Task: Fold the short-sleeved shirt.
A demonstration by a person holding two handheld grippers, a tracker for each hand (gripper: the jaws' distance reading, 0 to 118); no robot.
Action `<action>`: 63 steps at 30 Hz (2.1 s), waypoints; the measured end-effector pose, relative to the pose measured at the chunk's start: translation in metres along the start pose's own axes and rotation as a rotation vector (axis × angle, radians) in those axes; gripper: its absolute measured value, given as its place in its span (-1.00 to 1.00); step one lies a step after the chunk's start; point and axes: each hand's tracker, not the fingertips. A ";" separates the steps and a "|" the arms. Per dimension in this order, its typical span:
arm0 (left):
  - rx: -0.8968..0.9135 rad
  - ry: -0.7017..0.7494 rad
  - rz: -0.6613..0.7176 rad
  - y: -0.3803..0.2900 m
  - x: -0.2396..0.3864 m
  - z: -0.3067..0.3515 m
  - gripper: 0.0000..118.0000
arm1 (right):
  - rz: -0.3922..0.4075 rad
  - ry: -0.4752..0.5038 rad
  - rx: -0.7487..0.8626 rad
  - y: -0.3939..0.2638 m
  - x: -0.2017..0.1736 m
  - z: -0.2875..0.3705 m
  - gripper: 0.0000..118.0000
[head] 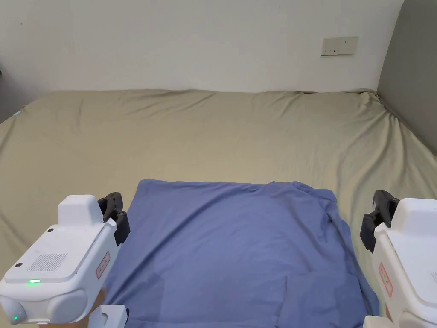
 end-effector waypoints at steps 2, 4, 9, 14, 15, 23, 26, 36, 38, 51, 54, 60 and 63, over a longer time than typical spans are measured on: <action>-0.089 0.007 -0.014 -0.006 -0.010 -0.004 -1.00 | 0.003 -0.002 -0.005 0.003 -0.006 0.006 -0.97; -0.186 0.016 -0.013 -0.015 -0.025 -0.011 -1.00 | -0.001 -0.001 -0.014 0.000 -0.004 0.005 -0.97; -0.397 0.029 0.015 -0.046 -0.067 -0.024 -1.00 | 0.005 -0.001 -0.037 -0.004 -0.006 0.006 -0.97; -0.602 0.057 0.084 -0.086 -0.103 -0.036 -0.53 | 0.008 0.003 -0.067 -0.027 0.022 -0.012 -0.97; -0.633 0.062 0.086 -0.094 -0.108 -0.039 -0.08 | 0.007 0.001 -0.073 -0.029 0.024 -0.014 -0.97; -0.760 0.120 0.088 -0.152 -0.118 -0.053 0.67 | 0.001 -0.009 -0.129 -0.052 0.041 -0.021 -0.97; -0.809 0.042 0.122 -0.166 -0.119 -0.059 -0.43 | 0.007 -0.017 -0.160 -0.061 0.048 -0.022 -0.97; -0.714 0.041 0.011 -0.150 -0.095 -0.047 -0.93 | -0.080 0.013 -0.661 -0.146 0.040 -0.015 0.75; -0.697 0.035 0.027 -0.143 -0.095 -0.047 -0.93 | -0.085 0.022 -0.717 -0.167 0.034 -0.012 0.82; -0.627 0.035 0.087 -0.115 -0.101 -0.048 -0.93 | -0.063 0.124 -0.673 -0.146 0.018 -0.001 -0.89; -0.572 0.029 0.103 -0.093 -0.099 -0.059 -0.93 | -0.075 0.123 -0.587 -0.119 0.028 -0.017 -0.89; -0.531 0.028 0.088 -0.058 -0.086 -0.121 -0.93 | -0.043 0.118 -0.537 -0.081 0.018 -0.080 -0.89; -0.544 0.030 0.071 -0.056 -0.078 -0.163 -0.93 | -0.035 0.104 -0.546 -0.077 0.013 -0.123 -0.89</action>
